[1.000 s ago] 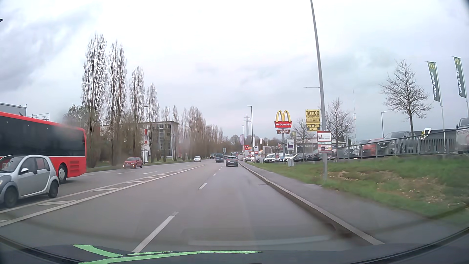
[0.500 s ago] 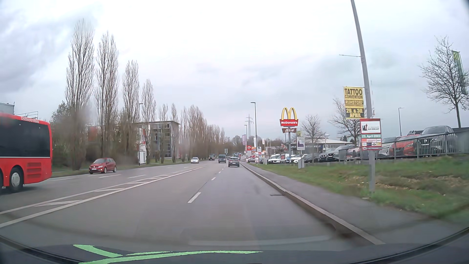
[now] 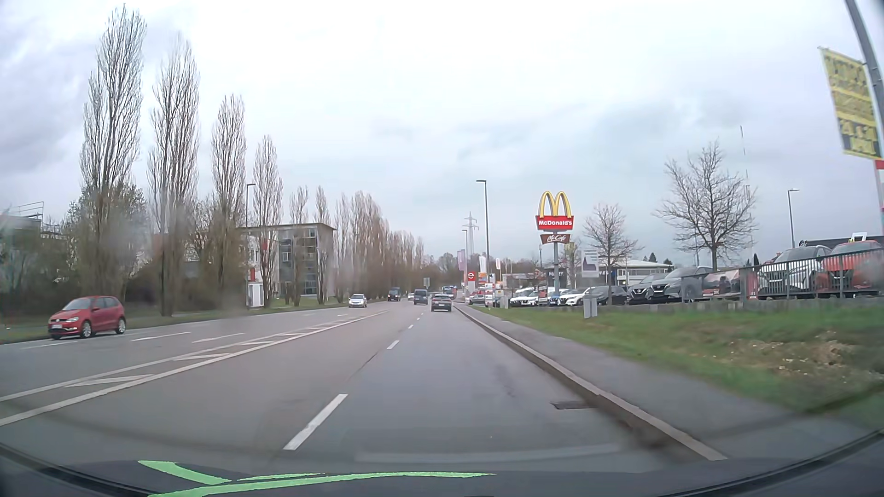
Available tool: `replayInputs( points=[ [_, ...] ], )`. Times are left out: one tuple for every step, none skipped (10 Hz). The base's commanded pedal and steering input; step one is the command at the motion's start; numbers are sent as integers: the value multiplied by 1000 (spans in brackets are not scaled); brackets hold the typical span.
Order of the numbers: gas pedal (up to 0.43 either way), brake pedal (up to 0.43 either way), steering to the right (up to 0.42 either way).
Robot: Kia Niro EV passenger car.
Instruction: Follow the waypoints while adhering to traffic rules and regulations
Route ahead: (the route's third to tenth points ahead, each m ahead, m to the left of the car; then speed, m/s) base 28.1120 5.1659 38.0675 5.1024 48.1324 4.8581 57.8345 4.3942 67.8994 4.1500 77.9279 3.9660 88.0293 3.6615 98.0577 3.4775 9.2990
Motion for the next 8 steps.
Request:
replayInputs(
  points=[
    [189,0,-5],
    [189,0,-4],
    [189,0,-4],
    [189,0,-4],
    [189,0,-4],
    [189,0,-3],
    [177,0,-3],
    [177,0,-3]
  ],
)
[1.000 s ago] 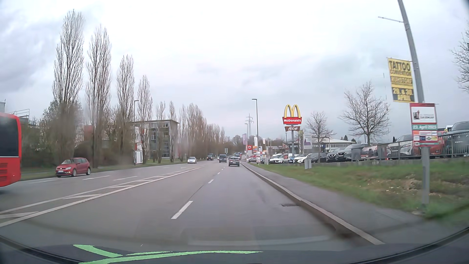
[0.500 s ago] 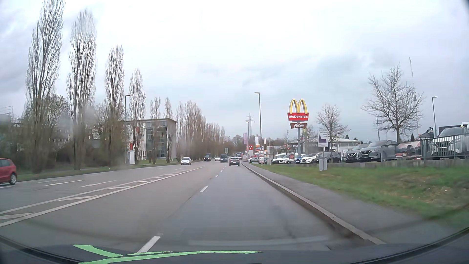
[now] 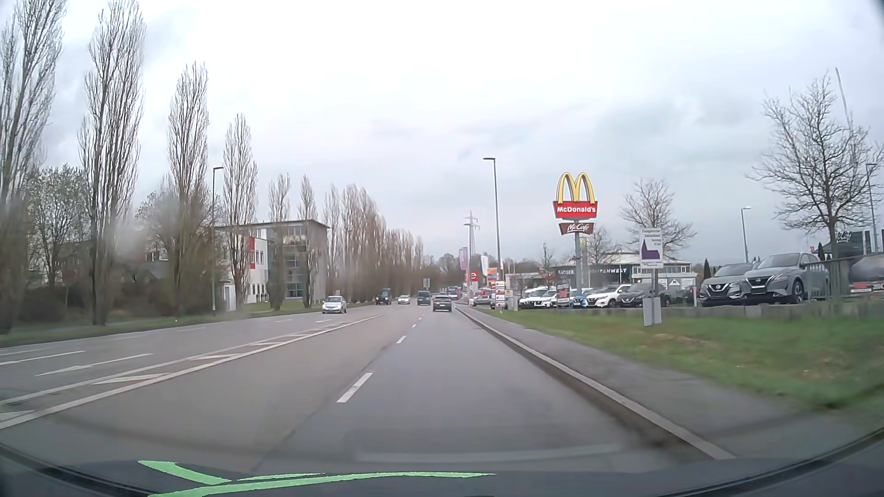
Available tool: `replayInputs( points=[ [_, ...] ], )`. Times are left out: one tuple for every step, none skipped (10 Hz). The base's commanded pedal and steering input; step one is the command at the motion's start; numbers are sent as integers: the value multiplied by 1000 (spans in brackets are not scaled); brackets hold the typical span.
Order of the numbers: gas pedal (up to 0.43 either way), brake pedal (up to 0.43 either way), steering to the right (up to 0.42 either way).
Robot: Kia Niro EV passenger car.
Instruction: Follow the waypoints while adhering to traffic rules and regulations
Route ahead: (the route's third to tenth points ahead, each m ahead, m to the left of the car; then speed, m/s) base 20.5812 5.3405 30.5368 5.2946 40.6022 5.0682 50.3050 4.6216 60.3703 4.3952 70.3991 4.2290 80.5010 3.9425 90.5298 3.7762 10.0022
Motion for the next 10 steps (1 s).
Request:
replayInputs(
  points=[
    [169,0,-3],
    [150,0,-3],
    [130,0,-2],
    [130,0,-1],
    [118,0,-1],
    [98,0,0],
    [87,0,0],
    [87,0,0],
    [87,0,-1],
    [87,0,0]
  ],
)
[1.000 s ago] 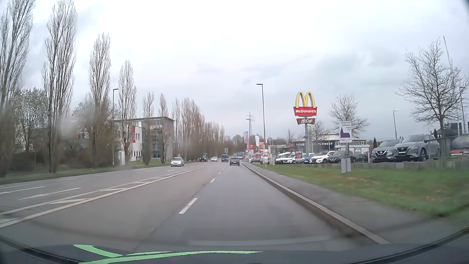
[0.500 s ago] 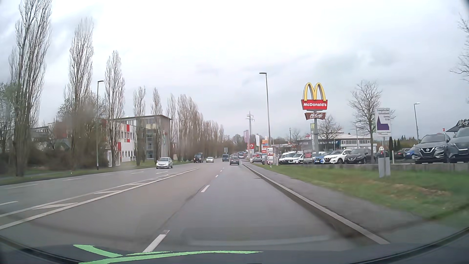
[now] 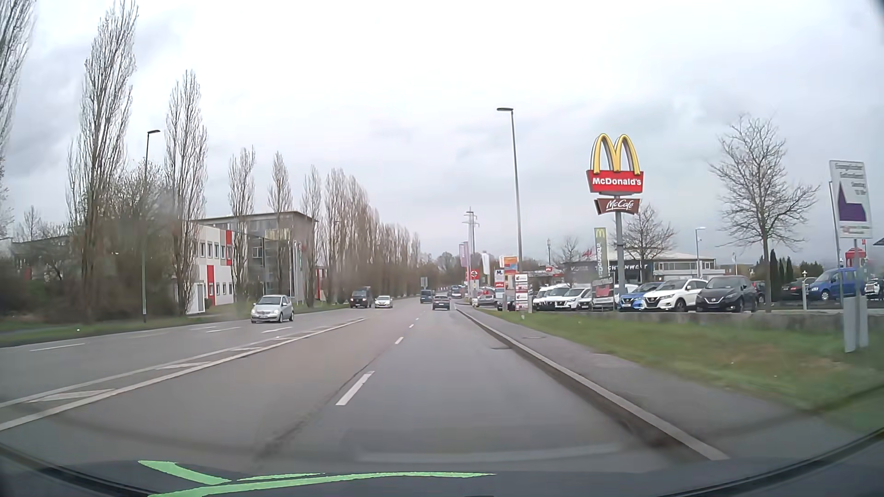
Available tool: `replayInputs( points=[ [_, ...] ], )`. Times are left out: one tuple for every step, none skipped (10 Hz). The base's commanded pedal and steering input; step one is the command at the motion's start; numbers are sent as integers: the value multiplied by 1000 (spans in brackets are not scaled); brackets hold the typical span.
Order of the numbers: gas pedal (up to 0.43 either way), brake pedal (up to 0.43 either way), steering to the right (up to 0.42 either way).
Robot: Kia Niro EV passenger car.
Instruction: Follow the waypoints while adhering to traffic rules and regulations
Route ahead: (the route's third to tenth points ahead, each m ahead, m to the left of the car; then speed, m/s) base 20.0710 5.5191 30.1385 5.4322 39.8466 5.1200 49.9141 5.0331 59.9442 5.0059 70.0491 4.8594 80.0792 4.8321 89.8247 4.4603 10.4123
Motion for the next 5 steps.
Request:
replayInputs(
  points=[
    [87,0,-1],
    [87,0,0],
    [87,0,-1],
    [87,0,-1],
    [87,0,-1]
  ],
)
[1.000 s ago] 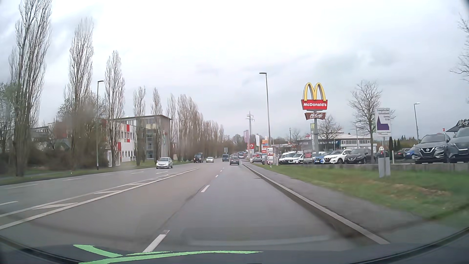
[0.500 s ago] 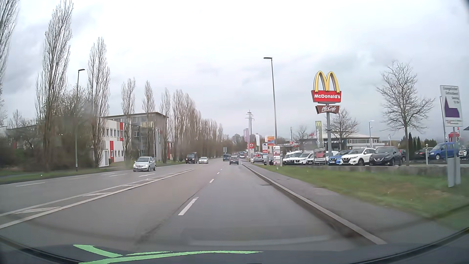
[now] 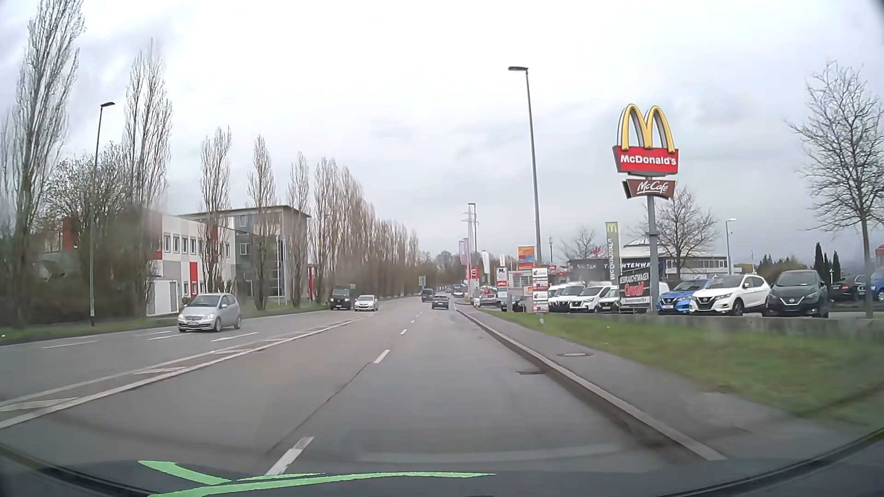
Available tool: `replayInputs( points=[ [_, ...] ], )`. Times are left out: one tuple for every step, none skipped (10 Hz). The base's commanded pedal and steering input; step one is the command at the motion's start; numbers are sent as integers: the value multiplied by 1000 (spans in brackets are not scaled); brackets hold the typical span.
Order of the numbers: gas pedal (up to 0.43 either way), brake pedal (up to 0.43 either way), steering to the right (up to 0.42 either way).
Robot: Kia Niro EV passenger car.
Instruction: Follow the waypoints while adhering to traffic rules and regulations
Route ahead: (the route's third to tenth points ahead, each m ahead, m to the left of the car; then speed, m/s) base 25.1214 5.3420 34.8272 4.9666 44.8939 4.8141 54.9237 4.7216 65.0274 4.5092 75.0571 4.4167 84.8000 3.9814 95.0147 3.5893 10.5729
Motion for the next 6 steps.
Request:
replayInputs(
  points=[
    [87,0,-1],
    [87,0,-1],
    [87,0,-1],
    [87,0,-1],
    [87,0,-1],
    [87,0,-1]
  ],
)
